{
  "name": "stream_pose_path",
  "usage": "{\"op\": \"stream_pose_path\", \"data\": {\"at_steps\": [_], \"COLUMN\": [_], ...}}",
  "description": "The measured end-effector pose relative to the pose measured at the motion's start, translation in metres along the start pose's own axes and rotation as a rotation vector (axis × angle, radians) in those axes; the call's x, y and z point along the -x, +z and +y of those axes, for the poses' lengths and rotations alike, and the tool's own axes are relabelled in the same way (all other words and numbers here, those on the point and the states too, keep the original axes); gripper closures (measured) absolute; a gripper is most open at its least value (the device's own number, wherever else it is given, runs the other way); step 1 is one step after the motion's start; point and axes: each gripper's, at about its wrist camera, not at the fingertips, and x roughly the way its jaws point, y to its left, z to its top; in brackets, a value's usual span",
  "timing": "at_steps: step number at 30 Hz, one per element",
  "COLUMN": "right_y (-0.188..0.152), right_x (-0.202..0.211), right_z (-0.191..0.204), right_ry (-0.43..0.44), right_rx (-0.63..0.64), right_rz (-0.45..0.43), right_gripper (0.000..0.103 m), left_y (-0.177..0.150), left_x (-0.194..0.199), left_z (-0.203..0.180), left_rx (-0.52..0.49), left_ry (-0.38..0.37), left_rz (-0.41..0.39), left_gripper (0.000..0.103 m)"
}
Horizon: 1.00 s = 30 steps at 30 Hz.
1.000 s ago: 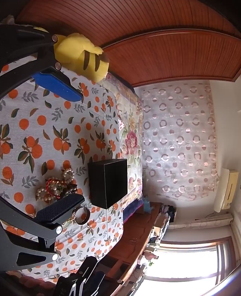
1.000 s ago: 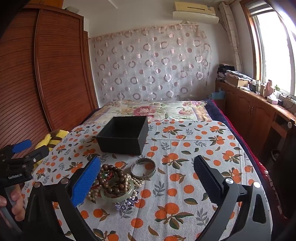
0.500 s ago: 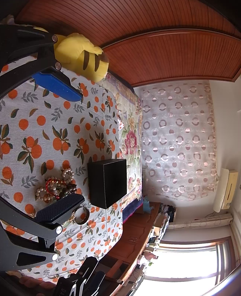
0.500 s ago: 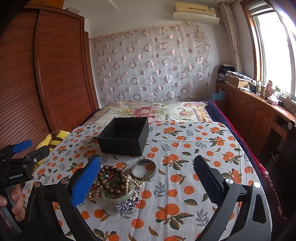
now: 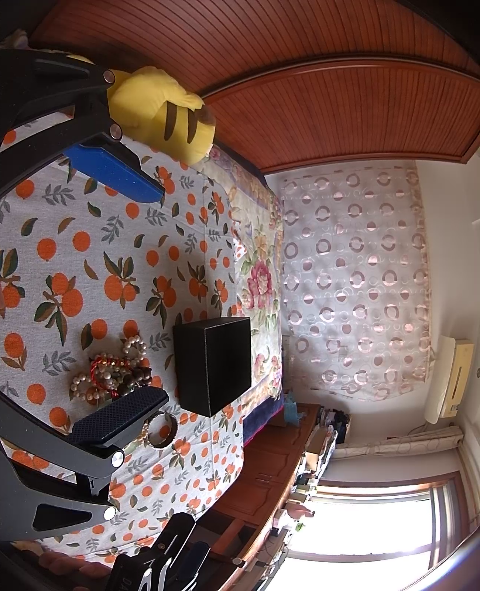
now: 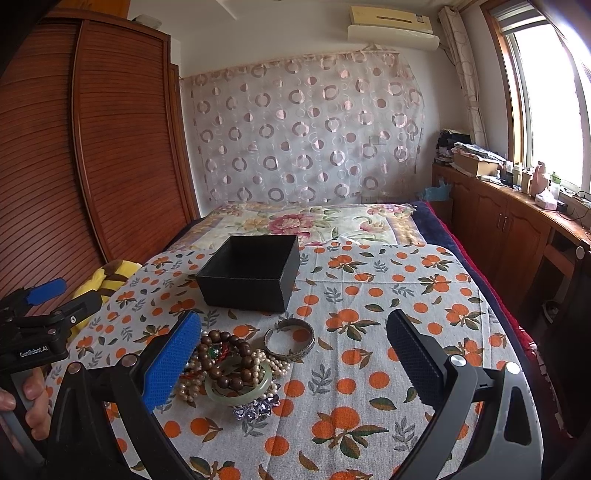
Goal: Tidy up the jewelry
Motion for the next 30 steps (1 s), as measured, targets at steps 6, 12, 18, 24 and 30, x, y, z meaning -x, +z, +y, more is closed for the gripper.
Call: {"op": "stream_pose_path", "data": {"at_steps": [6, 12, 18, 24, 30], "right_y": [0.0046, 0.0018, 0.0017, 0.0021, 0.0043], "right_x": [0.0014, 0.0006, 0.001, 0.0016, 0.0024], "right_z": [0.0021, 0.0009, 0.0009, 0.0012, 0.002], "right_ry": [0.0, 0.001, 0.001, 0.002, 0.003], "right_rx": [0.0, -0.001, 0.0, -0.001, -0.002], "right_rz": [-0.002, -0.003, -0.004, -0.005, -0.006], "right_gripper": [0.002, 0.002, 0.002, 0.002, 0.002], "left_y": [0.0001, -0.0001, -0.0003, -0.0004, -0.0006], "left_x": [0.0001, 0.0004, 0.0003, 0.0004, 0.0006], "left_z": [-0.0001, 0.0, 0.0, 0.0001, 0.0001], "left_rx": [0.0, 0.0, 0.0, 0.0, 0.0], "left_ry": [0.0, 0.0, 0.0, 0.001, -0.001], "left_rz": [0.0, -0.001, -0.002, -0.002, -0.002], "left_gripper": [0.007, 0.007, 0.007, 0.007, 0.007]}}
